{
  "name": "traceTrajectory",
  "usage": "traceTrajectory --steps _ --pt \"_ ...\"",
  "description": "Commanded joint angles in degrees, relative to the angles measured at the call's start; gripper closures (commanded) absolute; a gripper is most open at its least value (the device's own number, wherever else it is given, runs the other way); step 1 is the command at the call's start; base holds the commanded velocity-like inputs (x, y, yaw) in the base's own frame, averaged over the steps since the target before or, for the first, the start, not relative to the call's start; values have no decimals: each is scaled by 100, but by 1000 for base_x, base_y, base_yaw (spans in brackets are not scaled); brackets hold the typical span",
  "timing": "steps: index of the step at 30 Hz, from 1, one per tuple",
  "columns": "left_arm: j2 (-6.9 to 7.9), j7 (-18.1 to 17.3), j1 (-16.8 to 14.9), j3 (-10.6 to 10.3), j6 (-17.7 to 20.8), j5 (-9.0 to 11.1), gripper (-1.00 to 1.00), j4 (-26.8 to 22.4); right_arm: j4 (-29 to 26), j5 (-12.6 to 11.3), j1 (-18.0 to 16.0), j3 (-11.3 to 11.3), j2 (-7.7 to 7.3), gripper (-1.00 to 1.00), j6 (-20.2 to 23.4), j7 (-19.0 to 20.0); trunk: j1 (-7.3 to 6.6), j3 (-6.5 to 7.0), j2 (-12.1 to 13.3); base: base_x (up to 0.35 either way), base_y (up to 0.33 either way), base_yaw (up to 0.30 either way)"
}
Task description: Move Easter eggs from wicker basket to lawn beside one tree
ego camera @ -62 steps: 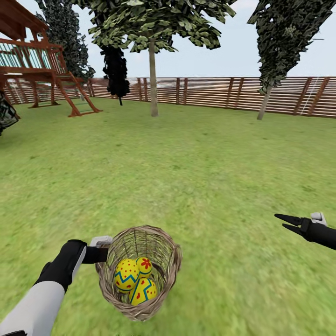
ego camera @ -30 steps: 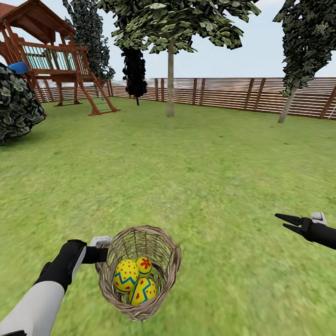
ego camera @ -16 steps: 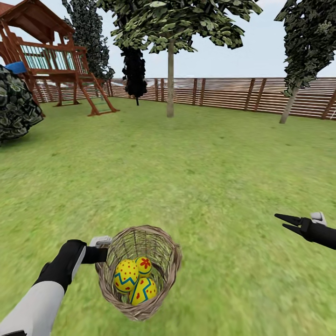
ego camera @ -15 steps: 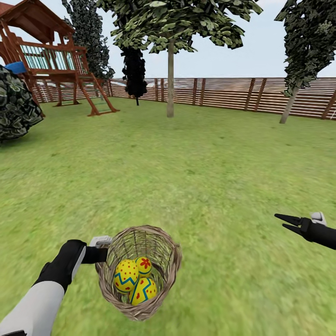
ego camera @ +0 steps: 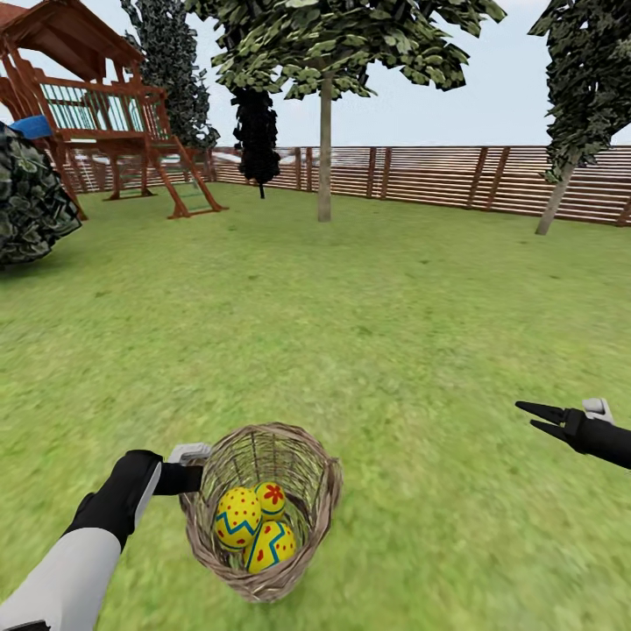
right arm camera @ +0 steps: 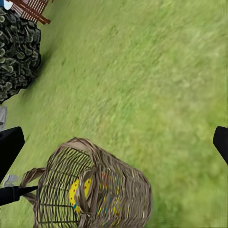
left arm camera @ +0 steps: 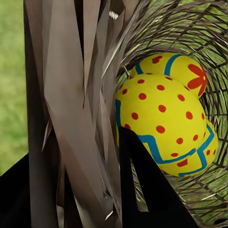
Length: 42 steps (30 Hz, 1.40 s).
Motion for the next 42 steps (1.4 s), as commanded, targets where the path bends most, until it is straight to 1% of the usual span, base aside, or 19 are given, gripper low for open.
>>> traceTrajectory --steps 1,19,30,34,42 --pt "-4 -47 -6 19 18 -49 100 -5 1 15 -2 -7 -4 -100 22 27 3 -6 -3 335 0 262" --pt "-5 -47 -6 9 18 -49 100 -5 -1 14 0 -7 -2 -100 22 27 3 -6 -3 334 0 286" --pt "-4 -47 -6 19 18 -49 100 -3 -9 15 0 2 0 -100 25 27 3 -6 -3 327 0 14" --pt "-4 -47 -6 18 18 -49 100 -5 -1 15 -2 2 0 -100 25 27 3 0 -3 319 0 -138" --pt "-4 -47 -6 17 18 -49 100 -5 -9 15 -1 -7 -16 -100 22 27 3 0 -3 303 0 -8"
